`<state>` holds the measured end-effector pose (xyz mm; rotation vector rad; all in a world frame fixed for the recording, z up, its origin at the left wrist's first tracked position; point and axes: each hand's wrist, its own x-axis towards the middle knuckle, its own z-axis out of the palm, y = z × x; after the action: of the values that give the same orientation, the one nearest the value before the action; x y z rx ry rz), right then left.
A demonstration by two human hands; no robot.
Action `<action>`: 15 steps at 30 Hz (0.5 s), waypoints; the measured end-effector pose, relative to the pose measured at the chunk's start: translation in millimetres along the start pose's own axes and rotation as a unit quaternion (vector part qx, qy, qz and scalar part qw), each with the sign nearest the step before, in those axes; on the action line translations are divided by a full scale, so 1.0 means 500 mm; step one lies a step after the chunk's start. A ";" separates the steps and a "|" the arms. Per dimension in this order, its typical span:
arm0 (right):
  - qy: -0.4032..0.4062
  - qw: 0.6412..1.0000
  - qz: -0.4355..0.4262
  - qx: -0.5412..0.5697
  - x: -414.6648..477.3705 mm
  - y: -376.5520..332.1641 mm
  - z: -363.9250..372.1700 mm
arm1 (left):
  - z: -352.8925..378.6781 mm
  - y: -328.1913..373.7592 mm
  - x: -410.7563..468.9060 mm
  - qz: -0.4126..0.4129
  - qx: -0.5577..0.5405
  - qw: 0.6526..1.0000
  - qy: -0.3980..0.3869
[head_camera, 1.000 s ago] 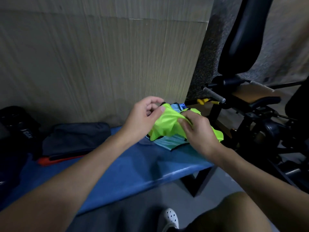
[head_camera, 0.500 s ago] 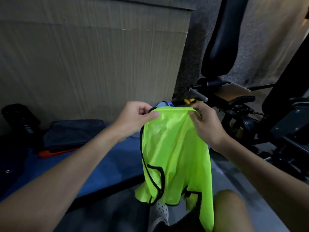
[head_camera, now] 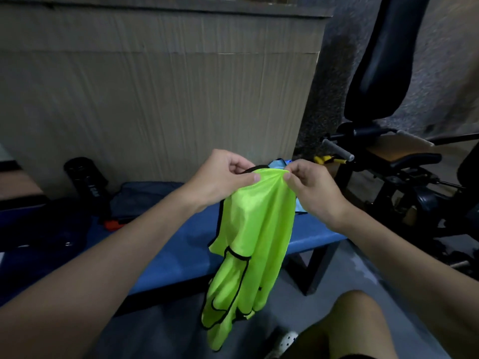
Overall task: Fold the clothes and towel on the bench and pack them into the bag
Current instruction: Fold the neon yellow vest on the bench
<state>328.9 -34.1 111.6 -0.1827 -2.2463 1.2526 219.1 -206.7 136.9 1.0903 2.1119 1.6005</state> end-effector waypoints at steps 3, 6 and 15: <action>0.046 0.999 0.022 0.017 0.001 0.011 -0.004 | -0.036 -0.024 -0.011 -0.033 0.058 0.998 -0.002; 0.047 0.998 0.047 0.008 0.004 0.026 -0.011 | -0.058 -0.032 -0.015 -0.050 0.081 0.995 -0.001; -0.115 0.993 0.000 -0.017 -0.005 -0.034 0.043 | -0.011 0.019 0.006 -0.017 -0.015 1.000 0.004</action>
<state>322.3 -60.4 115.7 -0.0512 -2.4634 1.2928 217.4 -207.3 148.0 1.0335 2.0937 1.6177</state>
